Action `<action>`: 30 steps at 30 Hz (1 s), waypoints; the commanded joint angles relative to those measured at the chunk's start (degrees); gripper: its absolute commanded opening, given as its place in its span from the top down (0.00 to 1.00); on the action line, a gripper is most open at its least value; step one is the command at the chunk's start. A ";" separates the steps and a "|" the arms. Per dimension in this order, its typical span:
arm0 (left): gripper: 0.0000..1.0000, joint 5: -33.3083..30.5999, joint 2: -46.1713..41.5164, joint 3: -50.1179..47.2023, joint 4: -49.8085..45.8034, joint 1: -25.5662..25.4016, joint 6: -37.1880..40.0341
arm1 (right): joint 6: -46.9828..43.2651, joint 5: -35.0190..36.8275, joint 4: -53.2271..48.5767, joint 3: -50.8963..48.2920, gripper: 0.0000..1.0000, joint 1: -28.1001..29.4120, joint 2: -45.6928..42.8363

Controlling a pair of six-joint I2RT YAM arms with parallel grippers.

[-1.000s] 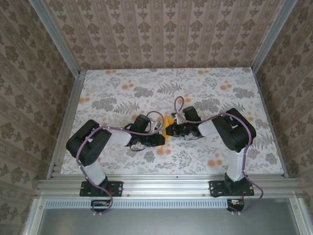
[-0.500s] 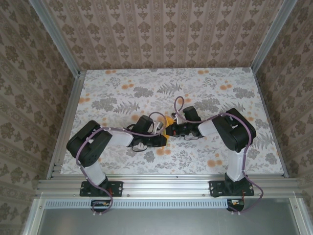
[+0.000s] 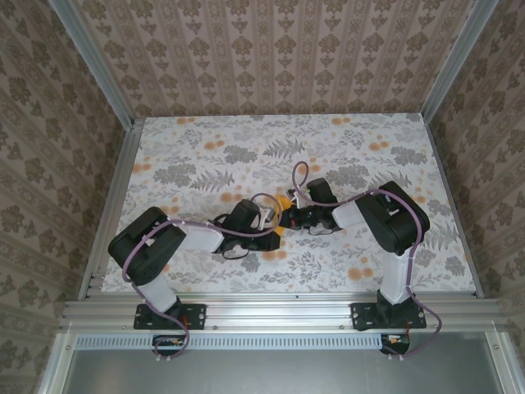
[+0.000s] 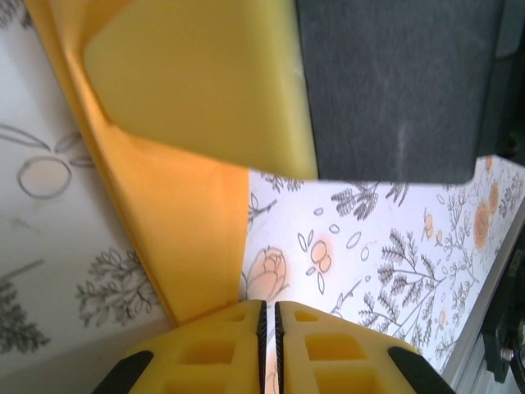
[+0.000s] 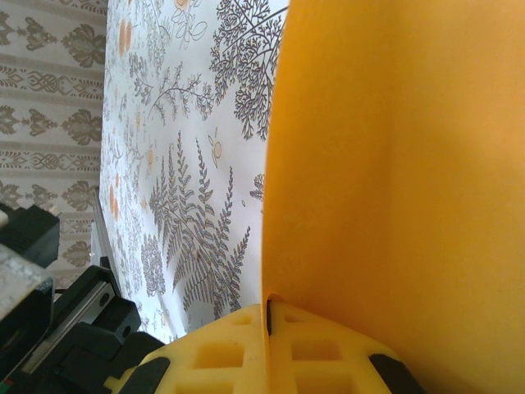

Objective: Fold a paper plane with a square sheet of paper (pick it up from the middle)
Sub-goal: Fold the wing for the fifth time at the center of the table.

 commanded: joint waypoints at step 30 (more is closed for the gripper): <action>0.85 1.07 -18.28 -4.71 -8.23 6.19 -2.92 | -0.13 7.58 -6.16 -0.84 1.00 -2.03 2.93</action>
